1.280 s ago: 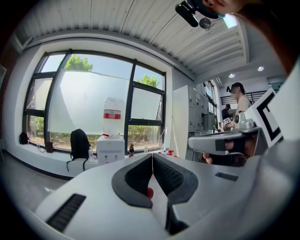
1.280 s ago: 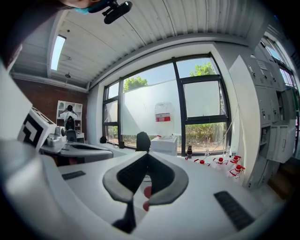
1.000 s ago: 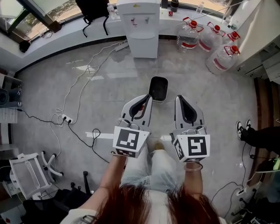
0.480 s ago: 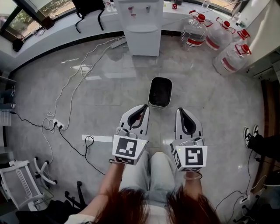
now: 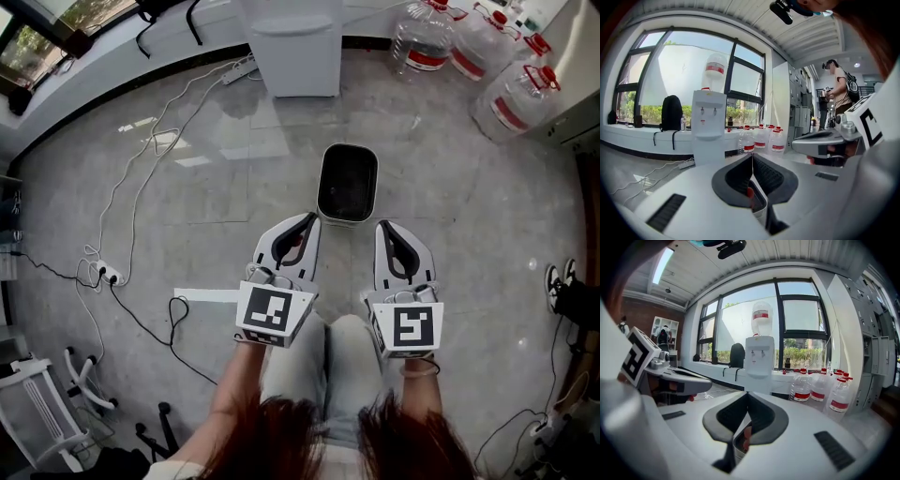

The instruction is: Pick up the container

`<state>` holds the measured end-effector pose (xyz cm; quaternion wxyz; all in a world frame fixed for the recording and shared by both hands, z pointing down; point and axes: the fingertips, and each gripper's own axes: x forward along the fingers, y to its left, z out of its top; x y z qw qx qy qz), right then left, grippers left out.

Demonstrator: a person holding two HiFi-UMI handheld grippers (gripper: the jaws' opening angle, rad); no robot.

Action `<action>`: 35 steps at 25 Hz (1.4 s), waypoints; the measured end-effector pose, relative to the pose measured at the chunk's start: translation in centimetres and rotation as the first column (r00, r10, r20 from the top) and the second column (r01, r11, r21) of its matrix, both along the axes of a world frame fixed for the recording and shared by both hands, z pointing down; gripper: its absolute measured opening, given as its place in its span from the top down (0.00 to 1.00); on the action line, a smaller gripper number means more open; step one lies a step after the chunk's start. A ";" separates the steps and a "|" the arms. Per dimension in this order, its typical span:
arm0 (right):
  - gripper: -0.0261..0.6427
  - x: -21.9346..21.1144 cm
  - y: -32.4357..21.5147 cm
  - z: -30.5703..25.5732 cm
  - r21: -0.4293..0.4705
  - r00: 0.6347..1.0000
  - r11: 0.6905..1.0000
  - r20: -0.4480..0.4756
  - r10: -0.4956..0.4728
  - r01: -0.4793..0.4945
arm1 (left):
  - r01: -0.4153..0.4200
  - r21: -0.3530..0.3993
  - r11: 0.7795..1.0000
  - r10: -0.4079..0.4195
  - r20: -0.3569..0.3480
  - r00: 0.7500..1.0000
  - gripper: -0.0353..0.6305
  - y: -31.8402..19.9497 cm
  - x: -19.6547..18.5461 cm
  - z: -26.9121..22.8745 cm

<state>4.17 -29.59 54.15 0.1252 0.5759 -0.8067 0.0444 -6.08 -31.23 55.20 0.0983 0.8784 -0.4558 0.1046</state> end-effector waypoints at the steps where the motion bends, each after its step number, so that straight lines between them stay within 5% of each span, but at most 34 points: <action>1: 0.93 0.1 -0.3 1.3 0.002 1.000 1.000 -0.005 0.000 0.000 | 0.000 0.003 1.000 0.000 -0.002 1.000 0.92 -0.4 0.0 1.2; 19: 0.92 2.0 -2.0 18.5 0.032 0.997 0.999 -0.071 -0.004 0.006 | -0.070 0.052 0.996 0.068 0.024 0.997 0.92 -3.0 -0.7 17.4; 35: 0.92 2.0 -0.6 31.2 -0.105 0.982 0.991 -0.161 -0.099 0.083 | -0.102 -0.034 0.994 0.105 0.101 0.989 0.92 -2.7 -0.1 33.1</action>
